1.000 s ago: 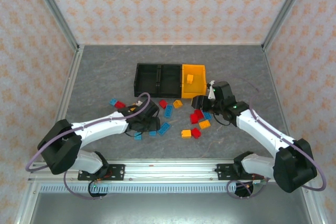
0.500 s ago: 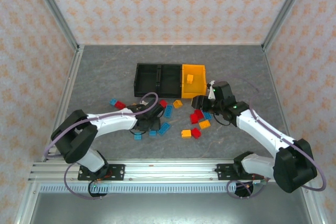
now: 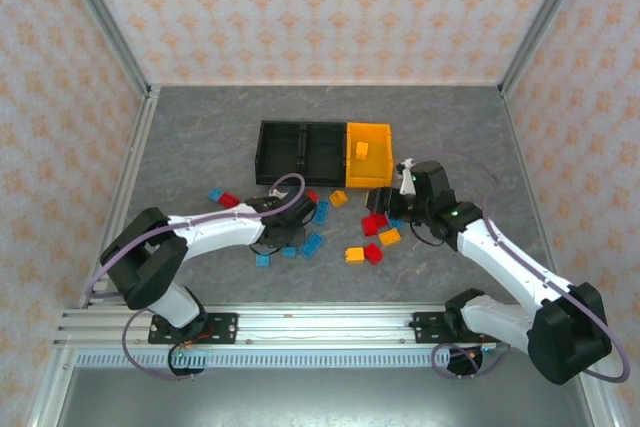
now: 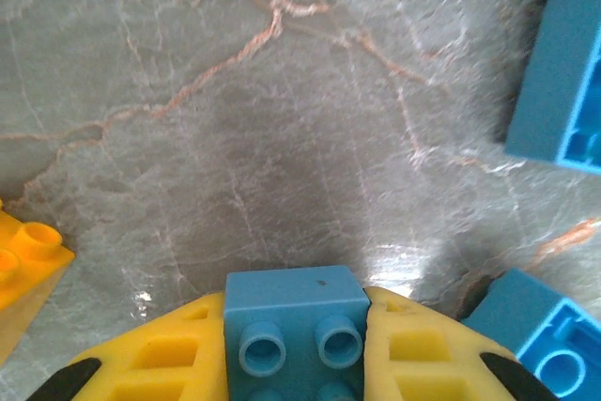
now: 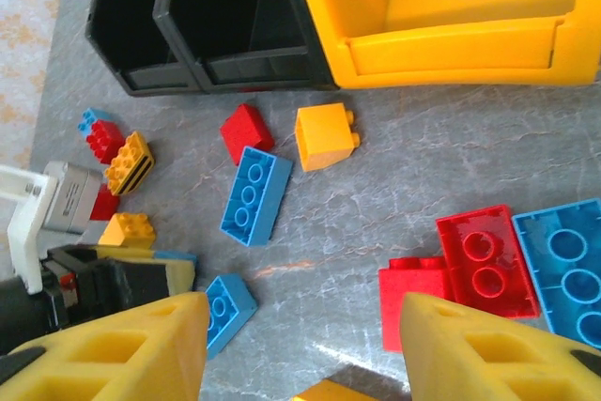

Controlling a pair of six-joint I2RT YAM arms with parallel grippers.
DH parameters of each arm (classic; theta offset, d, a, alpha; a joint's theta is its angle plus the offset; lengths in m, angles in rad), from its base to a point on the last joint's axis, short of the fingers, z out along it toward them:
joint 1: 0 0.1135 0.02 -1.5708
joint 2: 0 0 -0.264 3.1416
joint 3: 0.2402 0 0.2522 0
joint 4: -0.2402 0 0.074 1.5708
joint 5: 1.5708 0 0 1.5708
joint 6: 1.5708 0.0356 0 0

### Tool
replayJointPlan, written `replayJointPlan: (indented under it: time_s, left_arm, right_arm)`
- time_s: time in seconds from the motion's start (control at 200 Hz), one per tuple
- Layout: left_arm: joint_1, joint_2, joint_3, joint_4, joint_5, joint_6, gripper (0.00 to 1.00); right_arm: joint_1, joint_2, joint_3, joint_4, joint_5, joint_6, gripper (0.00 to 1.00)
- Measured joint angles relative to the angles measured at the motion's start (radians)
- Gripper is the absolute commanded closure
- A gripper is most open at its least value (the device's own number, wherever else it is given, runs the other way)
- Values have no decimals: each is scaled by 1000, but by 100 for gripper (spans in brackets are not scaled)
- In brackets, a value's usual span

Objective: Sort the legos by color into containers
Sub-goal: Pick up the lego from the middle-left of the table, then place the lego in the container.

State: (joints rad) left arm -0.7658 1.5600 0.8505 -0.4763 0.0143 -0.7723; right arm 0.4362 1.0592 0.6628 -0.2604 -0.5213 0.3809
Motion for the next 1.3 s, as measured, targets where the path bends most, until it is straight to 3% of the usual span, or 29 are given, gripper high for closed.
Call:
replayJointPlan:
  time_s: [0.46,0.951,1.296]
  left_arm:
    - [108,20,293,-54,-45,109,83]
    - [185,426,799,-66,-56,251,83]
    - [191,633,1002,-126,-72,286,77]
  right_arm:
    - [0,-13,-21,50,-84,11,44]
    - [0,-66,-64,168,-55,121,40]
    - [0,-66,-66,185,-32,143,41]
